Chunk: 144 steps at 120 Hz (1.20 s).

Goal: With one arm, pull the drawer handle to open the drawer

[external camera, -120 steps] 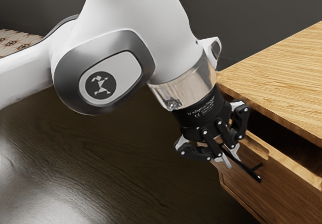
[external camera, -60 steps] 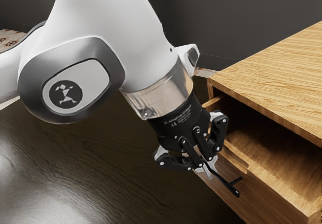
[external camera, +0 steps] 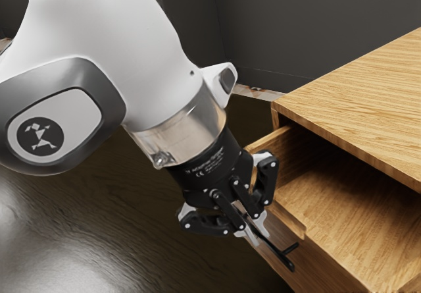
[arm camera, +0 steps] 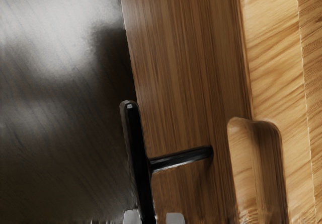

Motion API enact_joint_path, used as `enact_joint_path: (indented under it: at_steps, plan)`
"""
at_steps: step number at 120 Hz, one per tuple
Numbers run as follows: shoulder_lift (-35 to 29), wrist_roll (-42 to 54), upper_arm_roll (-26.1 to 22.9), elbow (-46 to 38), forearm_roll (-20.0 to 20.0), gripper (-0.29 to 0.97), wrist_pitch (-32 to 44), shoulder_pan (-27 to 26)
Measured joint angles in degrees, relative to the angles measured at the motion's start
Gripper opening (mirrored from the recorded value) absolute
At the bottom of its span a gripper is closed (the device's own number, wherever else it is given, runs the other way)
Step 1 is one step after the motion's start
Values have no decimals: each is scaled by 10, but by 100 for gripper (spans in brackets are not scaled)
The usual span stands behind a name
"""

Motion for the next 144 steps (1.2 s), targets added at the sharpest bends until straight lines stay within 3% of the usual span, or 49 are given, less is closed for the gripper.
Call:
enact_joint_path:
  at_steps: [144]
  plan:
    - [-165, -27, -44, -136, -1, -11, -18, 23]
